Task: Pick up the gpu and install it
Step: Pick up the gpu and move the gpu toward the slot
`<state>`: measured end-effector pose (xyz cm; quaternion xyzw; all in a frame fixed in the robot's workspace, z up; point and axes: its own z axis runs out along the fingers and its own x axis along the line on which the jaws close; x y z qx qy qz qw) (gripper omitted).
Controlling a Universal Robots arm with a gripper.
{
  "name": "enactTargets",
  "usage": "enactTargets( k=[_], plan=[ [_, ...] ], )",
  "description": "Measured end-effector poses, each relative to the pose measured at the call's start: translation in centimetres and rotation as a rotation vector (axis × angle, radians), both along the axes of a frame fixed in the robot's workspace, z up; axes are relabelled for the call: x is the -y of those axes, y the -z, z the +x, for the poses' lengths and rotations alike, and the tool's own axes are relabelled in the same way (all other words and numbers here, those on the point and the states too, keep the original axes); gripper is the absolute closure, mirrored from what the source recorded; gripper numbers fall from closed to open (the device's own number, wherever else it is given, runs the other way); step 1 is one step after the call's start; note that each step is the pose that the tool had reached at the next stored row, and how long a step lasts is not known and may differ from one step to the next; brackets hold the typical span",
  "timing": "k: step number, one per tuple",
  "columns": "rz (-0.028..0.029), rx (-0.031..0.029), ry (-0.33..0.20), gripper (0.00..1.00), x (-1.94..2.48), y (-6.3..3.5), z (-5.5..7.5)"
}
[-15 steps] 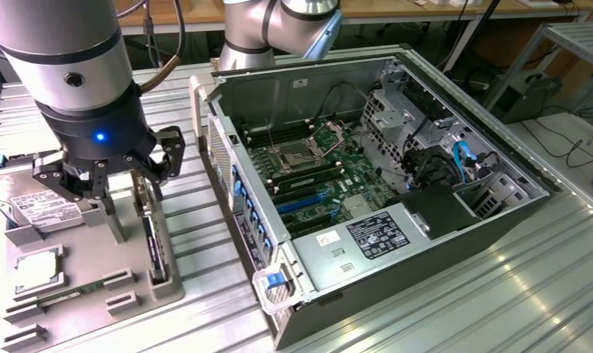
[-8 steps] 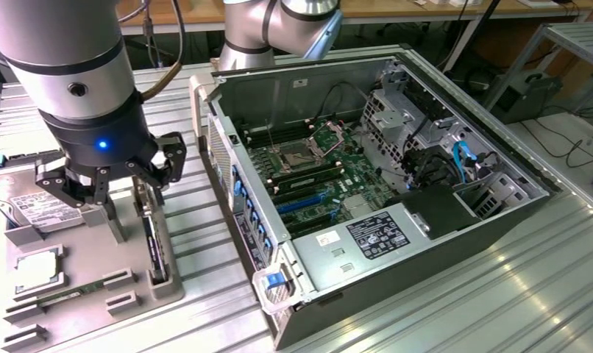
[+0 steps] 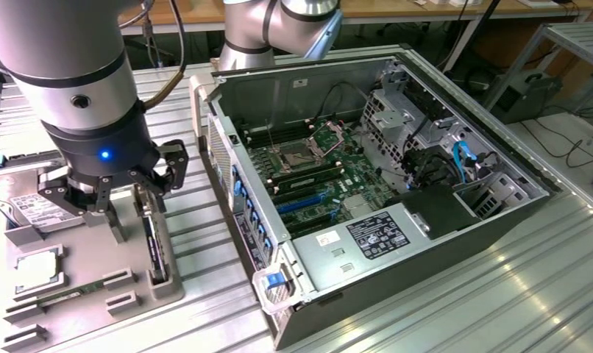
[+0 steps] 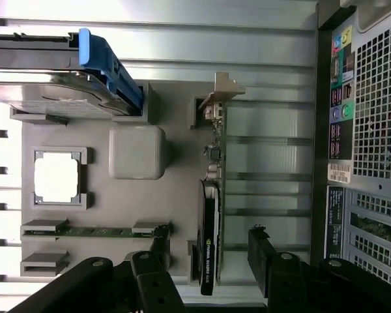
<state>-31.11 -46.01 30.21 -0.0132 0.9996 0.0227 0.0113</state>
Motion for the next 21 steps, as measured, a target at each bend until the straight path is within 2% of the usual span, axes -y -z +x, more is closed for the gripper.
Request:
enactTargets(
  k=[21],
  plan=[
    [-0.0001, -0.0002, 0.000, 0.40, 0.09, 1.86, 0.0]
  ],
)
